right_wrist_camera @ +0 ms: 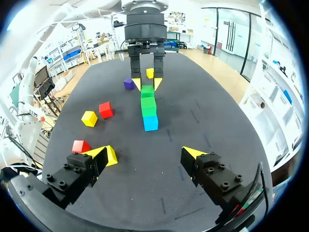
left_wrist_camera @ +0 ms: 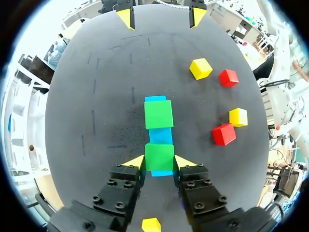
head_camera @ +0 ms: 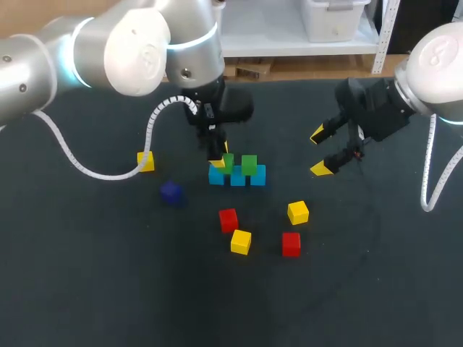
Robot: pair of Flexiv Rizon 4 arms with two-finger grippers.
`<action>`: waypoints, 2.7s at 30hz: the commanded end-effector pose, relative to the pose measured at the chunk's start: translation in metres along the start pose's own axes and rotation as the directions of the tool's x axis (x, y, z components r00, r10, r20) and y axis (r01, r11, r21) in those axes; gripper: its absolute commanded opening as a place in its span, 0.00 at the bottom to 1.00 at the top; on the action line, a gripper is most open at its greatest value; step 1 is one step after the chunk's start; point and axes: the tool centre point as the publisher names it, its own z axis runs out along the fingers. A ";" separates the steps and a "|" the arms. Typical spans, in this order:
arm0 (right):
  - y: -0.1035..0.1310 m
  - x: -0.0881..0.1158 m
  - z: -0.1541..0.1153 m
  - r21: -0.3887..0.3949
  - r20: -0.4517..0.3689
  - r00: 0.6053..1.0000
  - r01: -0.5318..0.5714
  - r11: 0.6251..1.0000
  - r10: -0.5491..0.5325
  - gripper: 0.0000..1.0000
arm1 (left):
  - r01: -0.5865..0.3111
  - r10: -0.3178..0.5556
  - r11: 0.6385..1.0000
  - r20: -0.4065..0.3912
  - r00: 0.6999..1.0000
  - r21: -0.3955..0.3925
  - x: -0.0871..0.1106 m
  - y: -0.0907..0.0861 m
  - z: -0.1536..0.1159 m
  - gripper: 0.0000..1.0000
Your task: Place the blue cubes, place green cubes on the blue cubes, place the yellow cubes on the green cubes, then place the red cubes on the yellow cubes, and place purple cube on the red cubes.
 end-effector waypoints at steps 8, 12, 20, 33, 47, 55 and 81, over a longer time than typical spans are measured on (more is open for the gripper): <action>0.000 0.000 0.000 -0.001 0.003 1.000 0.001 1.000 -0.001 1.00 | -0.003 0.003 1.000 -0.006 1.000 0.011 -0.002 0.004 0.001 0.45; 0.000 0.000 0.000 -0.001 0.003 1.000 0.001 1.000 -0.001 1.00 | -0.002 0.002 1.000 -0.008 1.000 0.013 -0.002 0.004 0.001 0.54; 0.000 0.000 0.000 -0.001 0.003 1.000 0.001 1.000 -0.001 1.00 | -0.017 0.017 1.000 0.007 1.000 0.009 -0.001 0.002 -0.008 1.00; 0.000 0.000 0.000 -0.001 0.003 1.000 0.001 1.000 -0.001 1.00 | -0.083 0.087 0.995 0.081 0.993 -0.048 0.014 -0.014 -0.049 1.00; 0.000 0.000 0.000 -0.001 0.003 1.000 0.001 1.000 -0.001 1.00 | -0.071 0.080 0.994 0.098 0.992 -0.086 0.052 -0.027 -0.066 1.00; 0.000 0.000 0.000 -0.001 0.003 1.000 0.001 1.000 -0.001 1.00 | -0.057 0.071 0.992 0.126 0.989 -0.111 0.068 -0.031 -0.072 1.00; 0.000 0.000 0.000 -0.001 0.003 1.000 0.001 1.000 -0.001 1.00 | -0.044 0.064 0.991 0.161 0.985 -0.129 0.095 -0.043 -0.076 1.00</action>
